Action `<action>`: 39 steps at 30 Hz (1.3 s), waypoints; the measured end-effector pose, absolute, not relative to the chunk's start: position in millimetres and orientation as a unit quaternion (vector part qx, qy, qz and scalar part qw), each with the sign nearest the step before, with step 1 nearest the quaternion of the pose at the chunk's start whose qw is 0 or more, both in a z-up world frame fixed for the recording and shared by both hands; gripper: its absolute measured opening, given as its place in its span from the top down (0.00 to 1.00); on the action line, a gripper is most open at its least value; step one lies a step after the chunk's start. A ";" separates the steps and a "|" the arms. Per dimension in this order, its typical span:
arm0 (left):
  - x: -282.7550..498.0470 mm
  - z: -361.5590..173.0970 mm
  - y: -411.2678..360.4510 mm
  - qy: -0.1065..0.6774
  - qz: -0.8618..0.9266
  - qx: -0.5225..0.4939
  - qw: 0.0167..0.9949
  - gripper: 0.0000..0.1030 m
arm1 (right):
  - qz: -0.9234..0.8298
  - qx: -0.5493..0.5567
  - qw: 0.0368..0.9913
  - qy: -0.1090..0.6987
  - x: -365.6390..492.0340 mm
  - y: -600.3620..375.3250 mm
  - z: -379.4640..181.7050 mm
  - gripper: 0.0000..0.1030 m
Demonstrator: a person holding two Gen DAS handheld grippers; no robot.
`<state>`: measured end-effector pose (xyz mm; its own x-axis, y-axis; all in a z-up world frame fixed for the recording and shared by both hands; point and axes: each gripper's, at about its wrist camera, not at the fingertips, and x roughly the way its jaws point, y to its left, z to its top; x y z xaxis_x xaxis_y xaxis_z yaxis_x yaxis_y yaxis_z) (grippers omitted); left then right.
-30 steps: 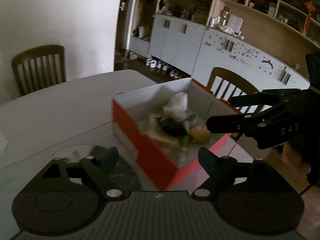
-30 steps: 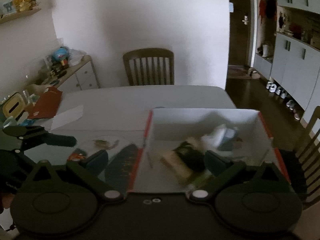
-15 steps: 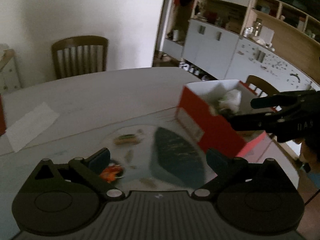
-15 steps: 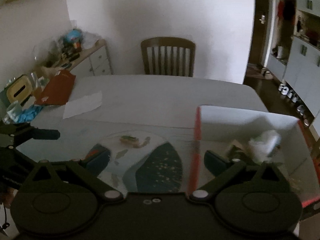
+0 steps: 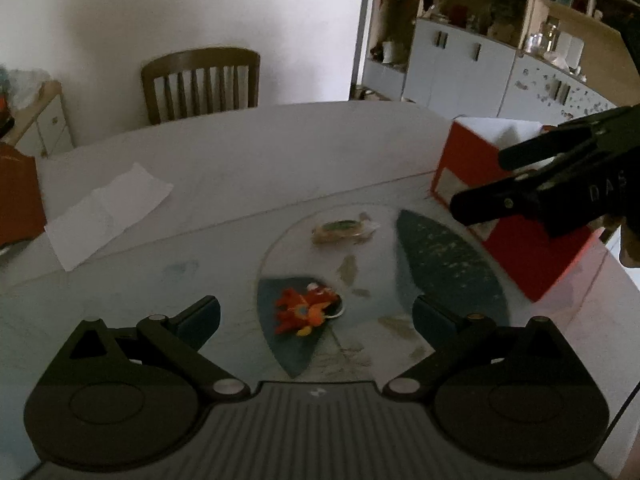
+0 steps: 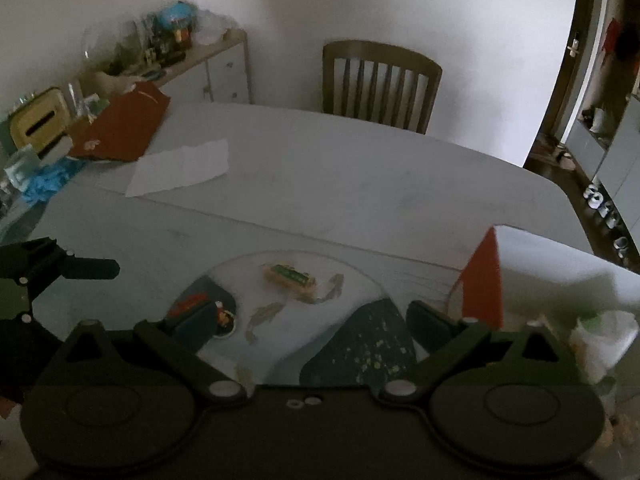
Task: Organize objects
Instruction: 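Move both tools out of the box back over the table, then grasp the orange dragon keychain with the left tool while the right tool grasps the green-labelled snack bar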
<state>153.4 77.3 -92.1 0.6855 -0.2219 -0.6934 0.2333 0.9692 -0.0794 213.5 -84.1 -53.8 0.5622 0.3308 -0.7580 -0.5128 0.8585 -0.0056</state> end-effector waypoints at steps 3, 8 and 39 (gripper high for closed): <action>160.6 -107.4 77.1 0.376 -0.113 0.016 0.919 0.00 | 0.237 -0.118 0.875 0.405 222.8 -77.6 -64.3 0.03; 174.6 -127.1 69.3 0.388 -0.110 0.023 0.915 0.00 | 0.245 -0.132 0.866 0.416 241.1 -65.4 -80.9 0.04; 186.5 -148.5 43.7 0.382 -0.047 0.031 0.923 0.50 | 0.304 -0.178 0.820 0.451 289.3 -20.3 -133.5 0.60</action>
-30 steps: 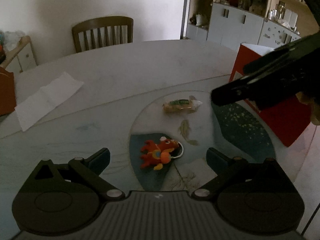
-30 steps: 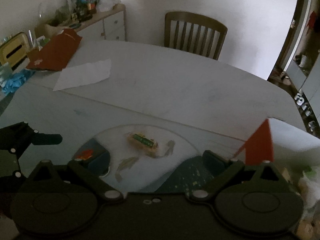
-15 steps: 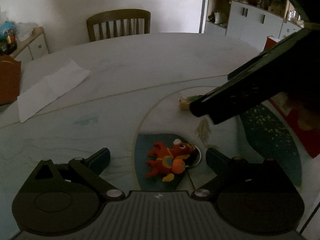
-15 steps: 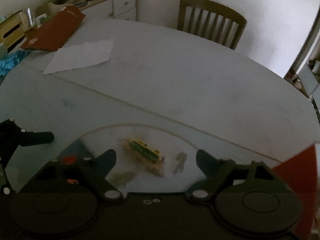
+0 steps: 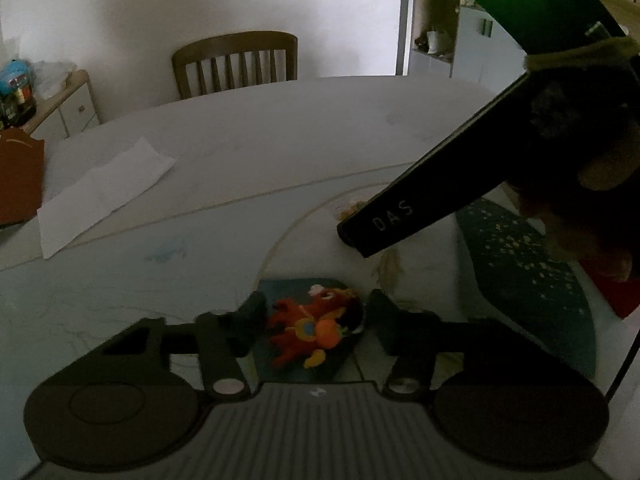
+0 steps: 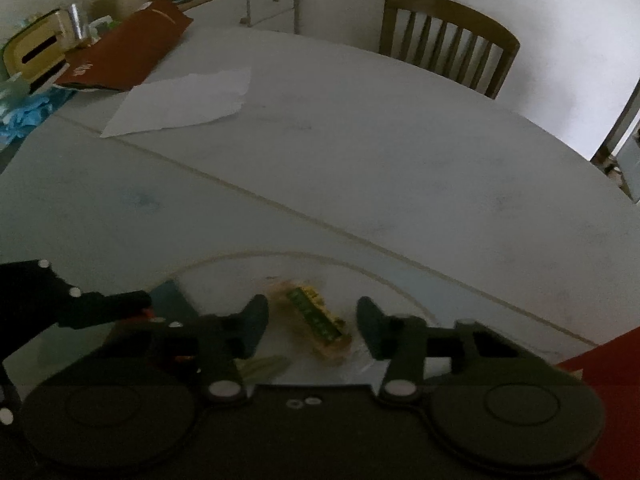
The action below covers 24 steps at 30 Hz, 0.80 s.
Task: Organize objects
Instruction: 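Grasp the orange dragon keychain with the left tool while the right tool grasps the green-labelled snack bar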
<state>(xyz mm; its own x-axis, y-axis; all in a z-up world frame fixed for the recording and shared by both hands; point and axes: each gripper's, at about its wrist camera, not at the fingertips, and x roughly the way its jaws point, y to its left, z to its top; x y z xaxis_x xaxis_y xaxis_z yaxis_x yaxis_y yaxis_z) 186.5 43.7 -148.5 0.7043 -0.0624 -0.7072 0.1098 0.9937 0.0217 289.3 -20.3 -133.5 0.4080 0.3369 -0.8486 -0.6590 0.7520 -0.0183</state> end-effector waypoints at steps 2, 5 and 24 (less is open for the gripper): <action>185.2 -147.8 45.5 0.382 -0.047 0.027 0.923 0.55 | 0.307 -0.174 0.819 0.452 286.9 -20.2 -133.0 0.70; 186.6 -146.5 48.2 0.382 -0.049 0.022 0.923 0.63 | 0.309 -0.178 0.818 0.451 282.1 -19.0 -131.6 0.80; 166.5 -134.9 65.1 0.401 -0.072 -0.013 0.913 0.64 | 0.250 -0.091 0.837 0.478 223.9 -60.3 -100.9 0.82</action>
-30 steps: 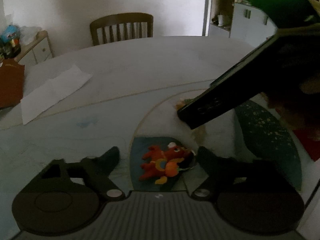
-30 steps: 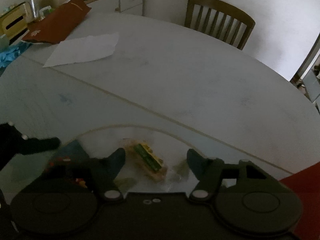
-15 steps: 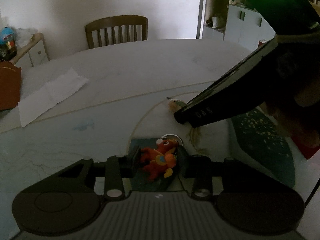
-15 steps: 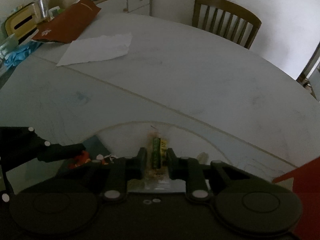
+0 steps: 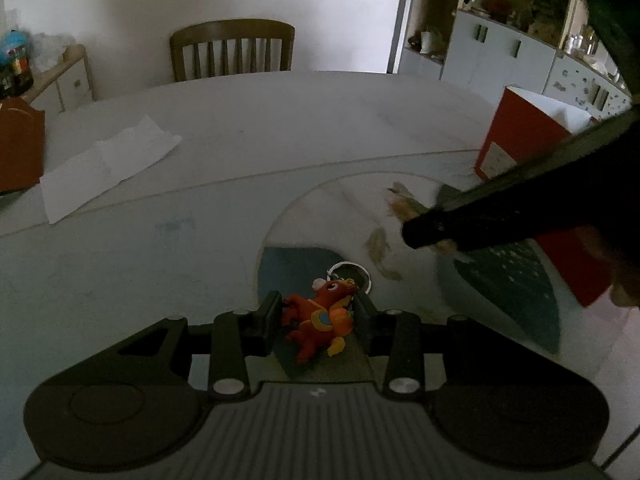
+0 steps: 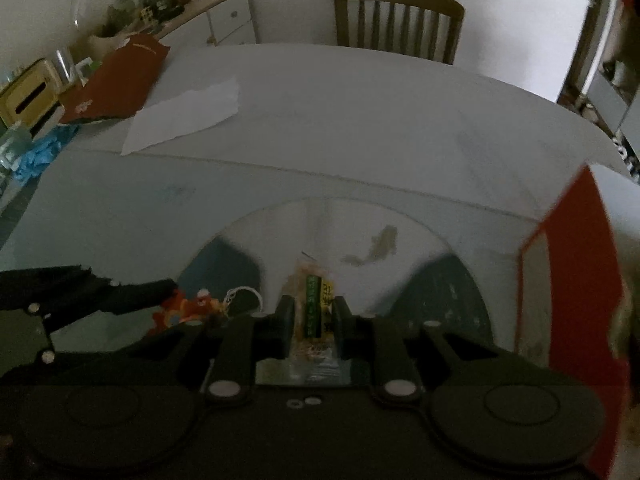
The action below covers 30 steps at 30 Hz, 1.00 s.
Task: Organize objects
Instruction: 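Grasp the orange dragon keychain with the left tool while the right tool grasps the green-labelled snack bar, then carry the dragon keychain in the left tool while the right tool carries the snack bar to the box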
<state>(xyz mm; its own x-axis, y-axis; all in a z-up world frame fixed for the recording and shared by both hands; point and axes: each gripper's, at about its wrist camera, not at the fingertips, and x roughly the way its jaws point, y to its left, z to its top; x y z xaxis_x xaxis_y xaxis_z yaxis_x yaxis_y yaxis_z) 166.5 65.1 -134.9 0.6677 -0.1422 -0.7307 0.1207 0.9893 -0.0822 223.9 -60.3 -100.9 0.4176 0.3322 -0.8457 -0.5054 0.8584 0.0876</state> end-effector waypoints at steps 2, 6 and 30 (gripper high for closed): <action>162.3 -130.1 65.3 0.403 -0.078 -0.018 0.912 0.64 | 0.248 -0.080 0.838 0.478 215.0 -66.8 -95.5 0.82; 152.5 -117.3 62.0 0.400 -0.089 -0.015 0.912 0.64 | 0.240 -0.056 0.844 0.477 199.4 -79.6 -82.7 0.82; 123.4 -10.5 -26.3 0.340 -0.221 0.022 0.914 0.64 | 0.186 0.040 0.892 0.409 124.7 -194.3 -3.8 0.82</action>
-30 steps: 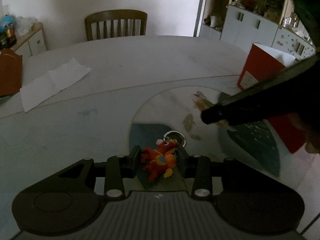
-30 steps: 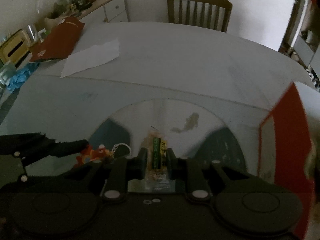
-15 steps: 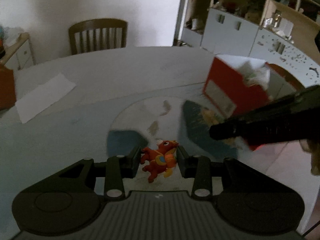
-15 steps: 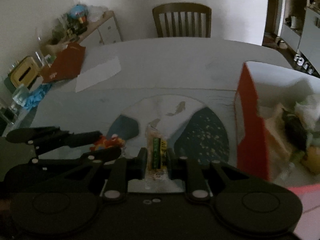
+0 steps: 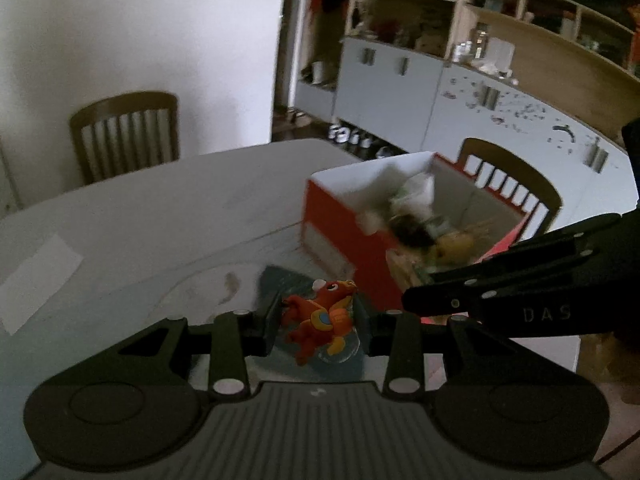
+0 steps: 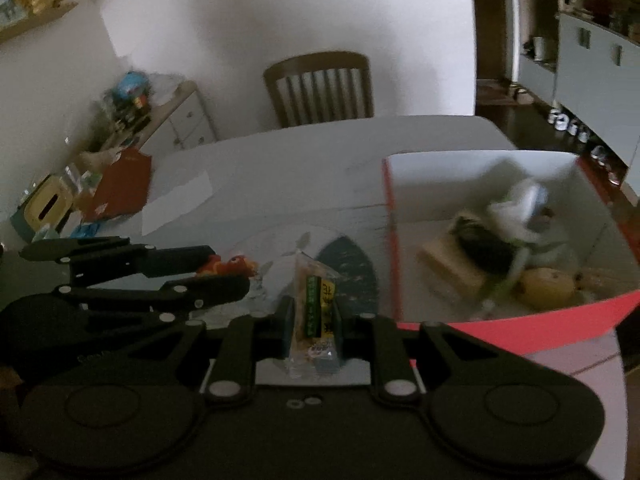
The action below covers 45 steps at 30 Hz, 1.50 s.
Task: Organize objects
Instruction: 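Carry the dragon keychain in the left tool while the right tool carries the snack bar to the box, then open the right tool to drop the snack bar while the left tool releases the keychain in the box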
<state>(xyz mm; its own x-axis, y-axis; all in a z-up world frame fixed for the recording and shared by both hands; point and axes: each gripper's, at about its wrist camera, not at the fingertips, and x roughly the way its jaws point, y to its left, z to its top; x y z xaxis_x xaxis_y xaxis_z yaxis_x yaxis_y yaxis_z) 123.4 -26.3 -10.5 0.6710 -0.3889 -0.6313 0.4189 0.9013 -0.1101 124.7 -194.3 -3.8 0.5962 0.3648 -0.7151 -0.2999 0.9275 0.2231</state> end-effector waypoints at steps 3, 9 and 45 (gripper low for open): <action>125.6 -2.9 -43.7 0.337 -0.233 0.026 0.912 0.64 | 0.173 0.044 0.899 0.400 123.6 -212.6 2.9 0.82; 135.6 7.4 -76.5 0.332 -0.244 0.025 0.911 0.64 | 0.152 0.051 0.911 0.380 127.0 -256.9 11.8 0.82; 277.4 -36.4 -236.1 0.381 -0.218 0.118 0.891 0.64 | 0.104 -0.029 0.895 0.432 250.4 -363.9 -64.5 0.82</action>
<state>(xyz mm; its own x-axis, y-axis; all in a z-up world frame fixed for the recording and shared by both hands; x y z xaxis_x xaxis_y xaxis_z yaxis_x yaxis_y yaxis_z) 277.4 -236.1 -36.4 0.6147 -0.2981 -0.7302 0.4777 0.8774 0.0440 250.4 -363.9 -64.5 0.6046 0.1613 -0.7801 -0.2110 0.9767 0.0384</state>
